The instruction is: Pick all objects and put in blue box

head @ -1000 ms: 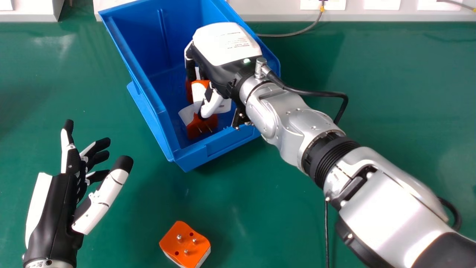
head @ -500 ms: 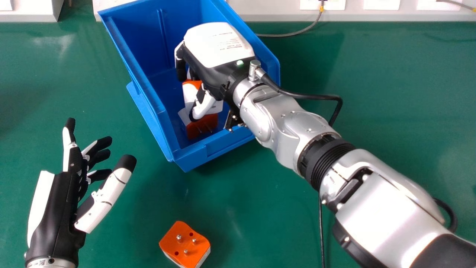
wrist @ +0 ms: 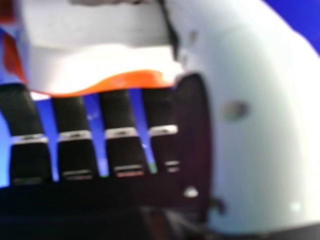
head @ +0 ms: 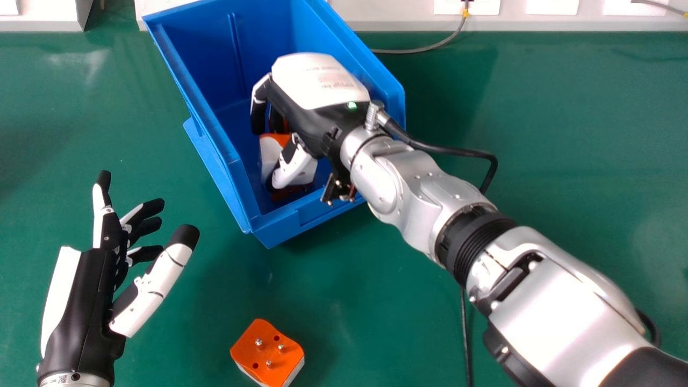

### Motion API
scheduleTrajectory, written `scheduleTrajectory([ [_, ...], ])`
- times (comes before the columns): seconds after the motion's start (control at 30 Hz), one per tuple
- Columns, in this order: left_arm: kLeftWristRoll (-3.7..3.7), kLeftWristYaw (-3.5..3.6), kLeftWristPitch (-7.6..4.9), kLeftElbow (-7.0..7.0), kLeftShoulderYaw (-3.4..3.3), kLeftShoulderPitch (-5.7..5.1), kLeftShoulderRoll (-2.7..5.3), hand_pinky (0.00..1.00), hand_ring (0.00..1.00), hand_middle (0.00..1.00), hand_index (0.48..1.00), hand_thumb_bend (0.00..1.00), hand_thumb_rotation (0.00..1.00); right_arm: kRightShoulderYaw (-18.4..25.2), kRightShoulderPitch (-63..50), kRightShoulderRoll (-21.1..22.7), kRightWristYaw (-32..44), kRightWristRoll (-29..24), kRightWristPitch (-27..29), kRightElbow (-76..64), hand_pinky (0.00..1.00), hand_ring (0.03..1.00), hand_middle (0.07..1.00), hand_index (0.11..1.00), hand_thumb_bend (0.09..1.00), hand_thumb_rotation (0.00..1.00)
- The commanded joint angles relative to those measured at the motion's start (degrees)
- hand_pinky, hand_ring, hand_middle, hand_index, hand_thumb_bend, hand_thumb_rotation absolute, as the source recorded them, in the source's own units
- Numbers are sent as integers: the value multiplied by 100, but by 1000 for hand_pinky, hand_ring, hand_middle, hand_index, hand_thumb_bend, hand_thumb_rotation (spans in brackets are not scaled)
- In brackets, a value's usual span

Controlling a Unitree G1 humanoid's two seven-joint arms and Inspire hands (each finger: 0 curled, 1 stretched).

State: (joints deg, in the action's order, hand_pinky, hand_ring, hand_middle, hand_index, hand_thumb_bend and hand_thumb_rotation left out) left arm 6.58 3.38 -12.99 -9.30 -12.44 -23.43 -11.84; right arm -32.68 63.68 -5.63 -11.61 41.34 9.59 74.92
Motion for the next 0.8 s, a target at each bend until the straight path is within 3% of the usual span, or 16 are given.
scheduleTrajectory([
  [0.0, -38, -15, -29, -127, -4, -3, -8, 752, 853, 873, 869, 684, 692, -107, 115, 78, -98, 97, 21, -86, 638, 774, 809, 797, 626, 136],
  [0.07, -47, -9, -31, -118, -6, 5, -12, 752, 853, 873, 870, 690, 695, -163, 114, 97, -131, 137, 8, -85, 757, 878, 902, 885, 666, 234],
  [0.23, -79, 17, -26, -98, -11, 34, -27, 753, 853, 873, 870, 694, 697, -170, 105, 89, -168, 144, -53, -66, 873, 967, 980, 959, 698, 321],
  [0.77, -107, 16, -96, 116, -27, 179, -79, 755, 854, 874, 871, 694, 698, -161, 86, 93, -227, 127, -173, -85, 915, 982, 1000, 977, 681, 314],
])
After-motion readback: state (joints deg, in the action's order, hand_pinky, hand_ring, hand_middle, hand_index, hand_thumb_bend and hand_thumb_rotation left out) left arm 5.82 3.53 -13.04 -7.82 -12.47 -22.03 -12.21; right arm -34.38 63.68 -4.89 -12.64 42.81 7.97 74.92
